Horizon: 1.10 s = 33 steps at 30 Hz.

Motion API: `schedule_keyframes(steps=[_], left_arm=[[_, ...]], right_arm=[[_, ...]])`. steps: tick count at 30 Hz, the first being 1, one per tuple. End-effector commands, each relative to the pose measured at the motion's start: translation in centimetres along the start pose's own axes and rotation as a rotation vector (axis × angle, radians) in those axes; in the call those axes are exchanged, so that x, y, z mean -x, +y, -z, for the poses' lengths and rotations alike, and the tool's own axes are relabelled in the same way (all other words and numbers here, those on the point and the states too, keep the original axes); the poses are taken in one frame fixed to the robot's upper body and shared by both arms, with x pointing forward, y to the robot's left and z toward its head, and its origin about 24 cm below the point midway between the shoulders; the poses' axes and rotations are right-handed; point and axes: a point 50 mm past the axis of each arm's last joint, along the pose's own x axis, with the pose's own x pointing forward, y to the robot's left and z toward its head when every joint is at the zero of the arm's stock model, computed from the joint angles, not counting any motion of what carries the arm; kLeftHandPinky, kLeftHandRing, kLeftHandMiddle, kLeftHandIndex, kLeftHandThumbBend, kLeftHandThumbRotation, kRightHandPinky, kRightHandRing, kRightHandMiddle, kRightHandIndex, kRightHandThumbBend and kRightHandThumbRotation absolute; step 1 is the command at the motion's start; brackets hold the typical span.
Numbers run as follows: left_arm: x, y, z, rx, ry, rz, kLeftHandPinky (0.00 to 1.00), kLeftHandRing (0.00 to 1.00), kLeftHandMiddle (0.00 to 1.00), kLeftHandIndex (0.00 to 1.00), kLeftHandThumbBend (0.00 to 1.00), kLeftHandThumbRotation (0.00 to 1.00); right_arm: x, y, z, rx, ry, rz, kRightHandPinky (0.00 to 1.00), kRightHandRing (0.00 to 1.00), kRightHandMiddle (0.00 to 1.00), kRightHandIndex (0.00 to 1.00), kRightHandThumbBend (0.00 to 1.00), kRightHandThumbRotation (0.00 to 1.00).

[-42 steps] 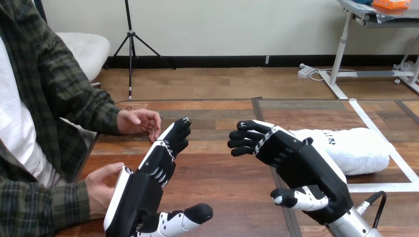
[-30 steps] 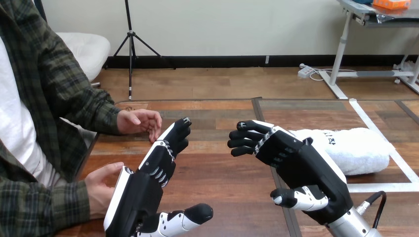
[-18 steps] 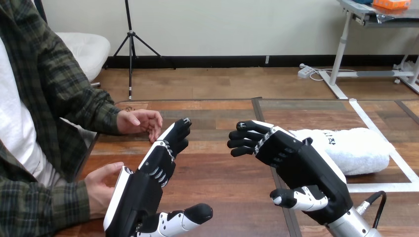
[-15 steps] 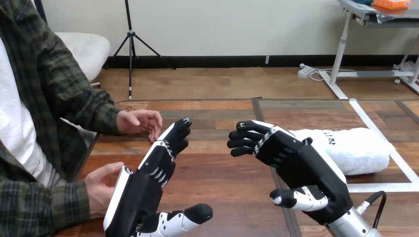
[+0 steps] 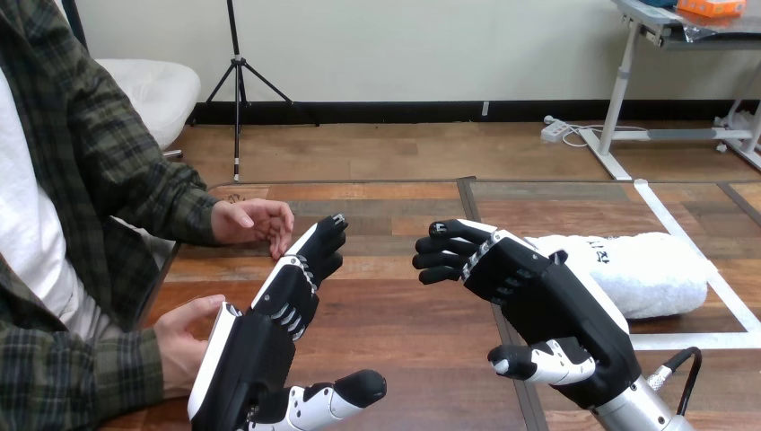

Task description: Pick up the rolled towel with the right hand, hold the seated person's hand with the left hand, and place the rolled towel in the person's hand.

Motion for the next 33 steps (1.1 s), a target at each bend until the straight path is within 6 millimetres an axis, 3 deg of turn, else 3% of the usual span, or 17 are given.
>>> schedule_keyframes(steps=[1,33], left_arm=[[-1.5,0.2,-1.0,-0.002,-0.087,-0.014,0.92,0.94,0.93,0.89,1.00,0.50],[-1.9,0.0,-0.8,-0.003,-0.086,-0.010,0.93,0.95,0.94,0.89,1.00,0.50]], right_arm=[[-2.2,-1.4,-1.8,0.085,-0.083,-0.024,0.76,0.79,0.80,0.81,1.00,0.44],[-3.2,-6.5,-5.0,0.366,-0.053,0.022,0.83,0.82,0.81,0.82,1.00,0.50]])
